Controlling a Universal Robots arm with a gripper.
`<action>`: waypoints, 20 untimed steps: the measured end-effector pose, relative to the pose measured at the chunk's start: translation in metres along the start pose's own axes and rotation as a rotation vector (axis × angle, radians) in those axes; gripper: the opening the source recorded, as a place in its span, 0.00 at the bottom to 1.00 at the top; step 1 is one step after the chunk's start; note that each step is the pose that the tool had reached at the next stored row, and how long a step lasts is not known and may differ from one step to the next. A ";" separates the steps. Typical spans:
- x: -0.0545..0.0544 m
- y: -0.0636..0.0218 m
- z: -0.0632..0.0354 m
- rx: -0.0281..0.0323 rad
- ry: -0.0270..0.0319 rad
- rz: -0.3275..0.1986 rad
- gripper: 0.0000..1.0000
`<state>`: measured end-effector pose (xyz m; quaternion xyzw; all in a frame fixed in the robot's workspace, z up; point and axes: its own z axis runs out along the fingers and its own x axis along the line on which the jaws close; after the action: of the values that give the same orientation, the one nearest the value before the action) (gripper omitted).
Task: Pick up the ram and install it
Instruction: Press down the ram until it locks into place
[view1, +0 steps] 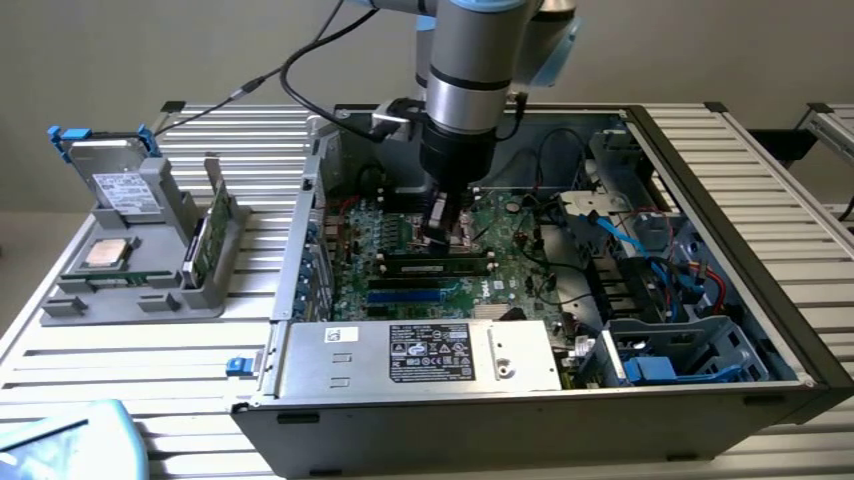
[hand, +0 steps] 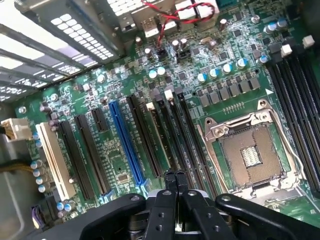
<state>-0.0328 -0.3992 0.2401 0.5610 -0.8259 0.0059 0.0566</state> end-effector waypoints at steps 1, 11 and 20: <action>0.000 0.0000 0.0000 -0.0016 -0.0009 0.017 0.10; 0.000 0.0000 0.0001 -0.0178 -0.0098 0.180 0.10; 0.000 -0.0001 0.0001 -0.0223 -0.0208 0.303 0.10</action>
<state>-0.0327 -0.3992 0.2399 0.4293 -0.9016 -0.0006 0.0527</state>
